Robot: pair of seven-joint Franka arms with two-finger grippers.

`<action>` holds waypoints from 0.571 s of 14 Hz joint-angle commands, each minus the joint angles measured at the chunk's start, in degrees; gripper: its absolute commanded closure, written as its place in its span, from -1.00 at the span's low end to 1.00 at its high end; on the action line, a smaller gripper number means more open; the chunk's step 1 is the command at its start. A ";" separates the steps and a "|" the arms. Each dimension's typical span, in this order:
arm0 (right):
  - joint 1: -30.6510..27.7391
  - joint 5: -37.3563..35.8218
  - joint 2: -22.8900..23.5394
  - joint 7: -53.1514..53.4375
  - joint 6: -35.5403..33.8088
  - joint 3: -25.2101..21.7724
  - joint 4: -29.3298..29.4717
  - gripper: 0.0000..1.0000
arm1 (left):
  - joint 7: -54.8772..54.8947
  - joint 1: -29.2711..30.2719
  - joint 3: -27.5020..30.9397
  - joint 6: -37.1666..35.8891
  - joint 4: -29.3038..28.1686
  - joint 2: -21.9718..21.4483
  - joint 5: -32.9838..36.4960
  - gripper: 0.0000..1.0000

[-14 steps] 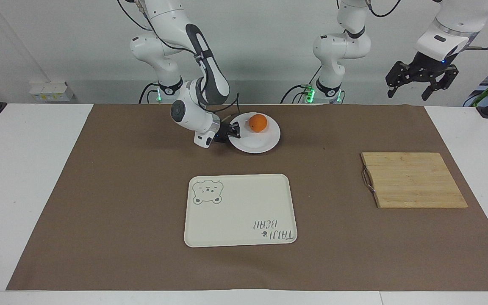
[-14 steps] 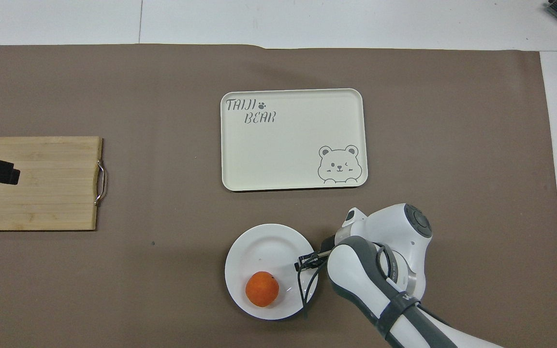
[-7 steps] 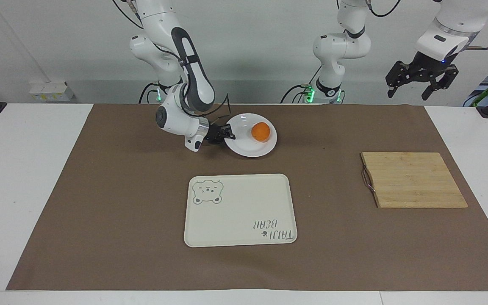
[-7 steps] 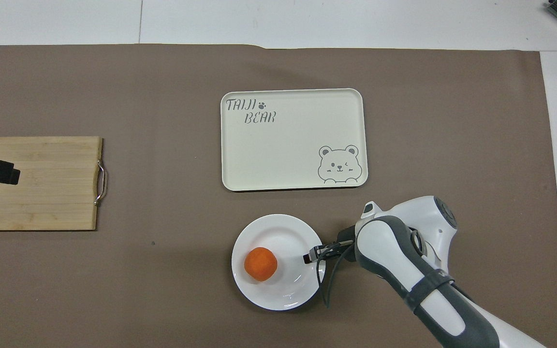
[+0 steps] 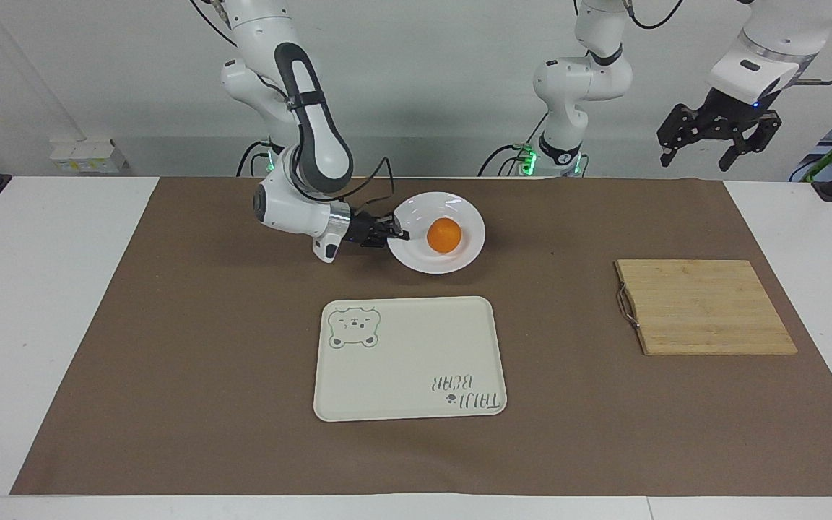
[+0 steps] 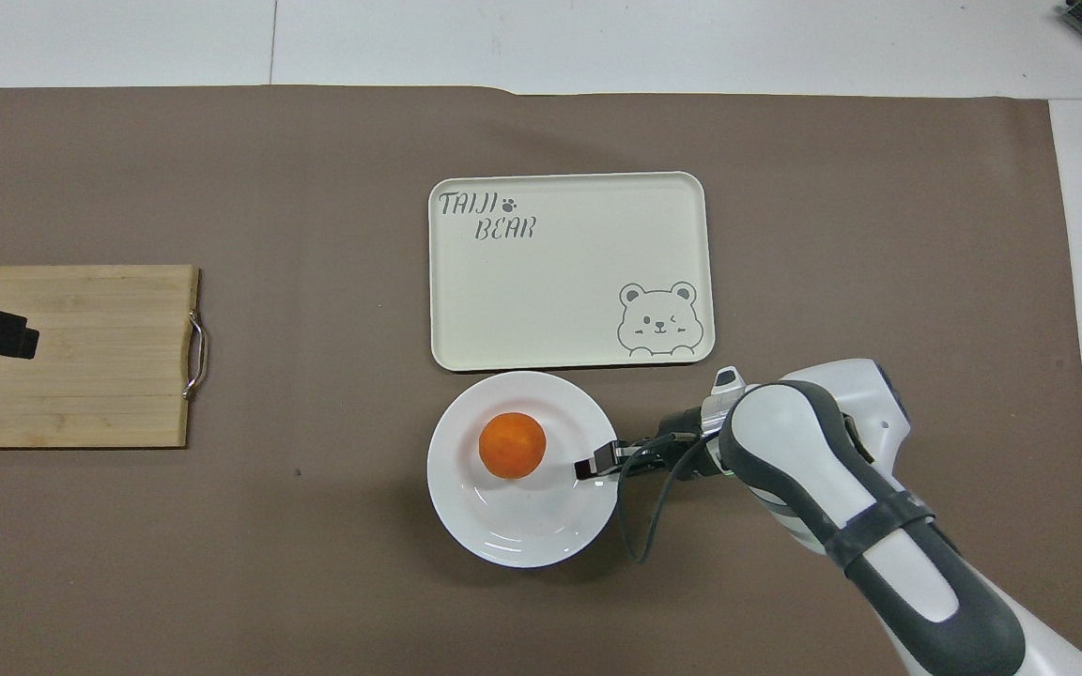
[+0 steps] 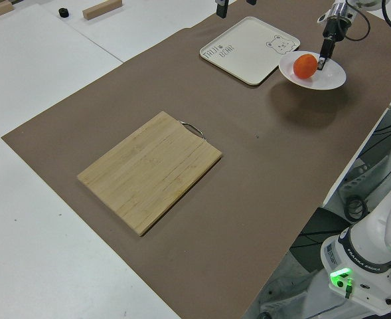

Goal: Place orange and plate with both arms
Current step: 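Slide the plate with the right gripper onto the bear tray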

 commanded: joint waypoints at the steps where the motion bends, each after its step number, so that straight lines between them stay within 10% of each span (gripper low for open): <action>1: -2.52 2.30 3.16 -1.89 -2.01 0.22 5.22 1.00 | -0.26 0.63 -0.38 -0.13 -0.96 -1.03 0.09 -1.00; 8: -3.58 0.72 9.05 6.10 3.15 -0.22 15.77 1.00 | -0.26 0.63 -0.38 -0.13 -0.96 -0.95 0.09 -1.00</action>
